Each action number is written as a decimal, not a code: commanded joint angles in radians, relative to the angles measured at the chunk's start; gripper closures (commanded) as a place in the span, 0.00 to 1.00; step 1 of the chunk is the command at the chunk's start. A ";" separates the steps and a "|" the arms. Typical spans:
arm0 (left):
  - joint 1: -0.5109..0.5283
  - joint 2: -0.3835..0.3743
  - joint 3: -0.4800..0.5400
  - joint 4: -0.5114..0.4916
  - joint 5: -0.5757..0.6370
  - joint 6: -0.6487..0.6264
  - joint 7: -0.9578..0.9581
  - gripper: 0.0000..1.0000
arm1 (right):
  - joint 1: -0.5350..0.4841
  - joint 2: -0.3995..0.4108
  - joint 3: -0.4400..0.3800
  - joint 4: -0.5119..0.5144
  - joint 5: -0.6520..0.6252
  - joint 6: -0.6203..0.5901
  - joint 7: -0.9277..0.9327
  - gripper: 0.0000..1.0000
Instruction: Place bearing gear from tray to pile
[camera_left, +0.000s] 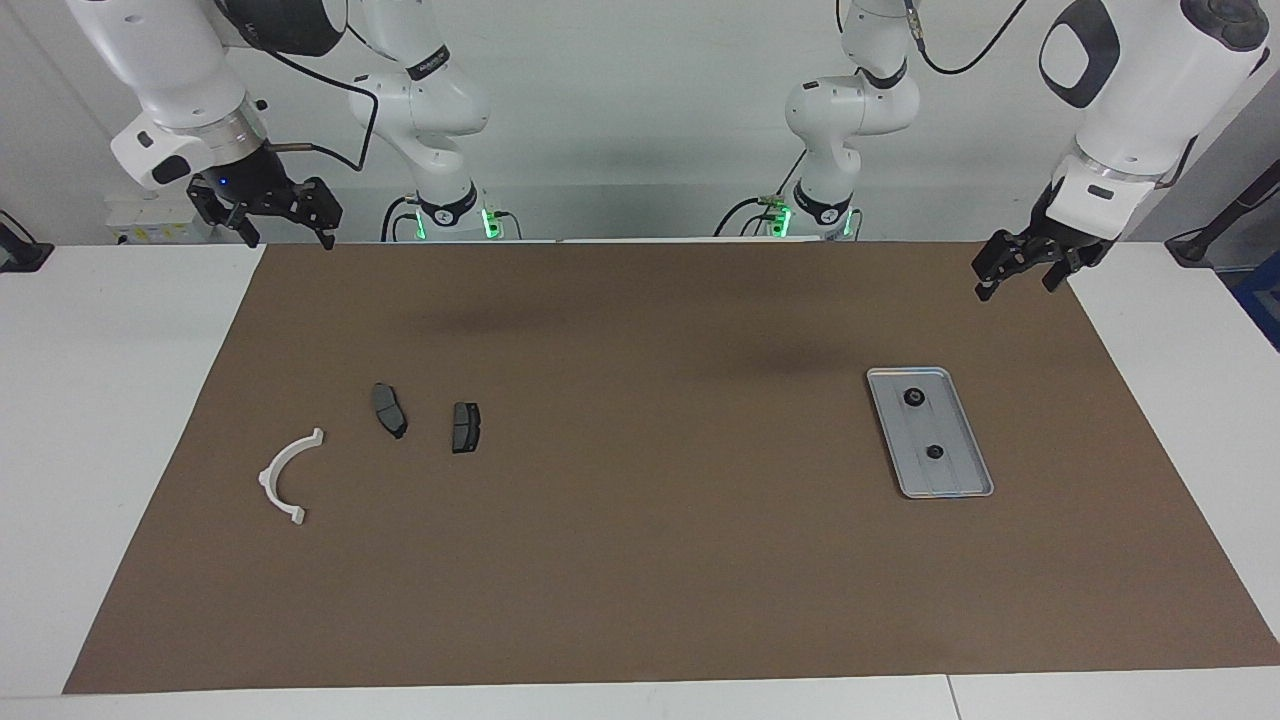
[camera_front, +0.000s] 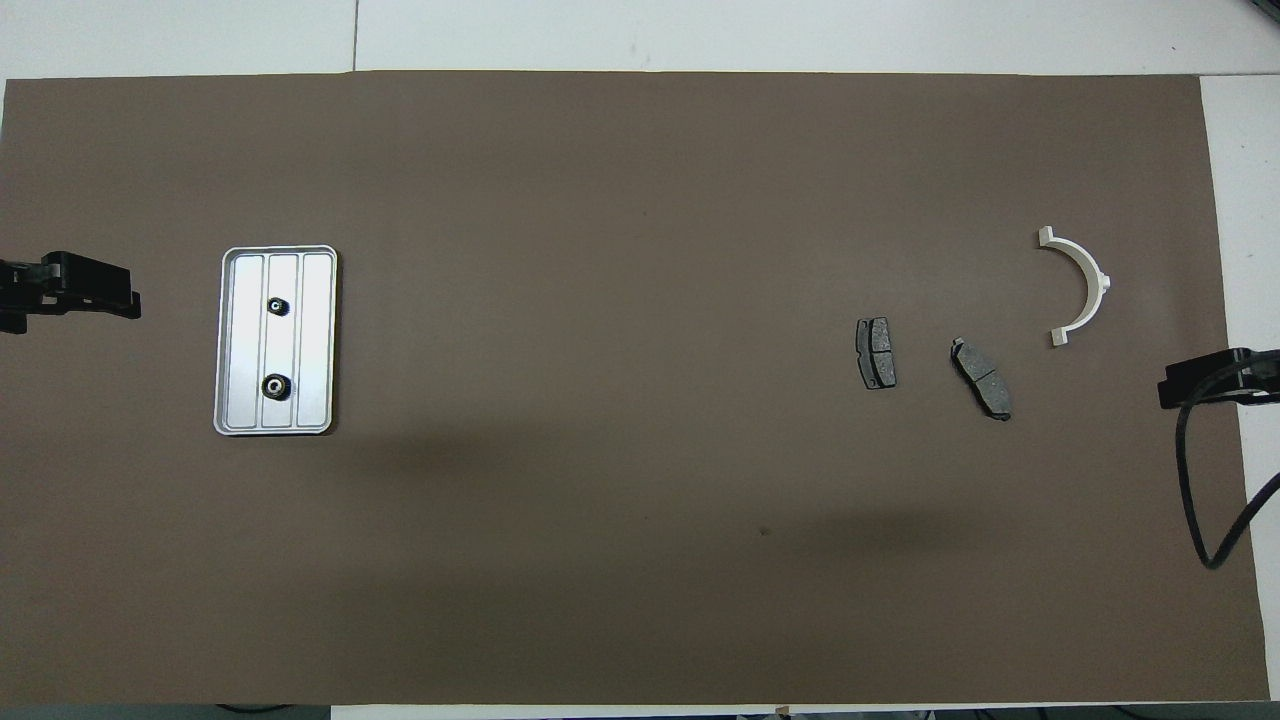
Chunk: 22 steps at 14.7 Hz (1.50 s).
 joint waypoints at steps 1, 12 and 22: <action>0.009 0.006 -0.009 0.019 0.007 -0.012 0.014 0.00 | -0.010 -0.023 0.000 -0.031 0.002 0.032 -0.027 0.00; 0.008 -0.020 0.012 -0.023 0.015 -0.016 0.010 0.00 | -0.009 -0.023 0.000 -0.045 0.003 0.035 -0.026 0.00; 0.014 -0.004 0.009 -0.391 0.015 0.402 0.004 0.00 | -0.010 -0.023 -0.003 -0.049 -0.006 0.057 -0.015 0.01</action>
